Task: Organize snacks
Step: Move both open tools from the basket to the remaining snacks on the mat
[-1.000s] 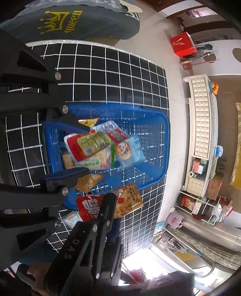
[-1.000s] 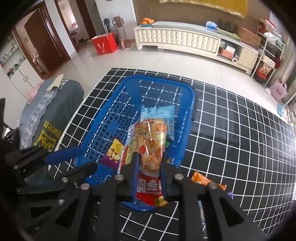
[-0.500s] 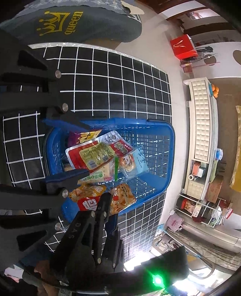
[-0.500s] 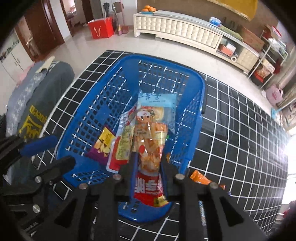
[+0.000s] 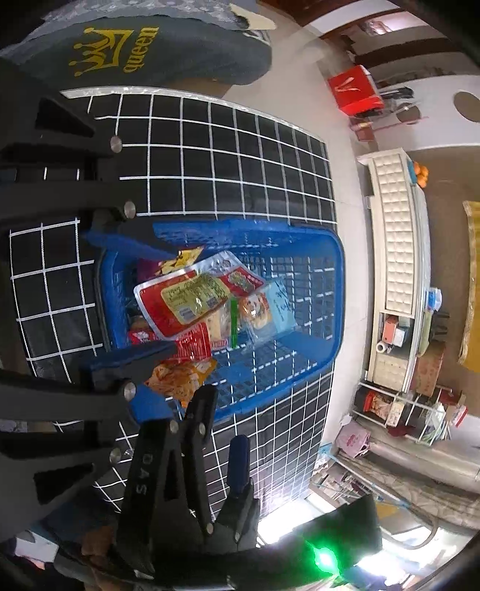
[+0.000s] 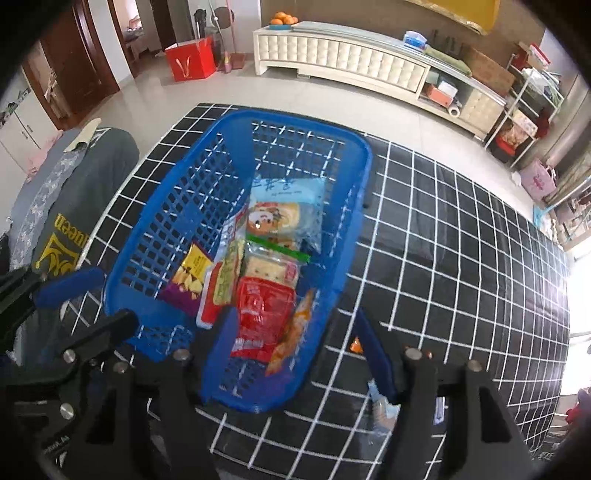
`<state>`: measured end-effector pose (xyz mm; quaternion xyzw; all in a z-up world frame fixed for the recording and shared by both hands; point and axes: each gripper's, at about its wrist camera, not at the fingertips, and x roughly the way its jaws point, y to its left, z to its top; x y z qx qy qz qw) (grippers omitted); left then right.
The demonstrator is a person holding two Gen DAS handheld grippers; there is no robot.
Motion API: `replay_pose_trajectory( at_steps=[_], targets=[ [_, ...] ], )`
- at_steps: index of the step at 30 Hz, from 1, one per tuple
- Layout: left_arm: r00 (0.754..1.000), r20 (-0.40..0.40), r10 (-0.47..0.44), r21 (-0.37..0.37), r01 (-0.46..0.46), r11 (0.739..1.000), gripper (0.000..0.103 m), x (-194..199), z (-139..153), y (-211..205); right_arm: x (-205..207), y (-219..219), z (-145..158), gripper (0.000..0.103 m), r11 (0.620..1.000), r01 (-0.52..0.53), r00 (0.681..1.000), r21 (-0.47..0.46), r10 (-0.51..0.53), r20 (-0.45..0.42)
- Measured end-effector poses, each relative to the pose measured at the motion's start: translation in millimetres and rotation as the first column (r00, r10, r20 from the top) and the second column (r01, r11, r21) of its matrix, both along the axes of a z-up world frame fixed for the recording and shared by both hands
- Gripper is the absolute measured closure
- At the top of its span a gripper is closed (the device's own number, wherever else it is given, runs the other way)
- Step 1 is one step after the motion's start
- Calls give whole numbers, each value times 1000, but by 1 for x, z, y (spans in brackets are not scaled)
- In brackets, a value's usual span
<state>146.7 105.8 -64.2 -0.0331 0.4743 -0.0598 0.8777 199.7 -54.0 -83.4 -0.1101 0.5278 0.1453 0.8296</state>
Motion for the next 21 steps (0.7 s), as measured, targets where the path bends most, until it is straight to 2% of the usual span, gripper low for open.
replay_pose_trajectory(
  at_steps=[2, 6, 11, 14, 21],
  targets=[
    [1000, 22, -18, 11, 18, 1000, 52, -5, 6, -8, -7, -14, 5, 32, 999, -6, 1000, 40, 6, -12],
    [997, 50, -54, 25, 53, 998, 46, -10, 15, -26, -17, -44, 15, 32, 999, 19, 1000, 48, -20, 21],
    [994, 50, -92, 34, 90, 995, 46, -9, 17, -55, -29, -78, 22, 32, 997, 48, 998, 53, -50, 44],
    [991, 52, -123, 42, 121, 992, 41, -7, 16, -74, -35, -99, 25, 32, 996, 71, 995, 47, -73, 62],
    [976, 49, -211, 41, 209, 977, 38, -6, 16, -125, -47, -143, 25, 31, 992, 112, 990, 51, -116, 78]
  ],
)
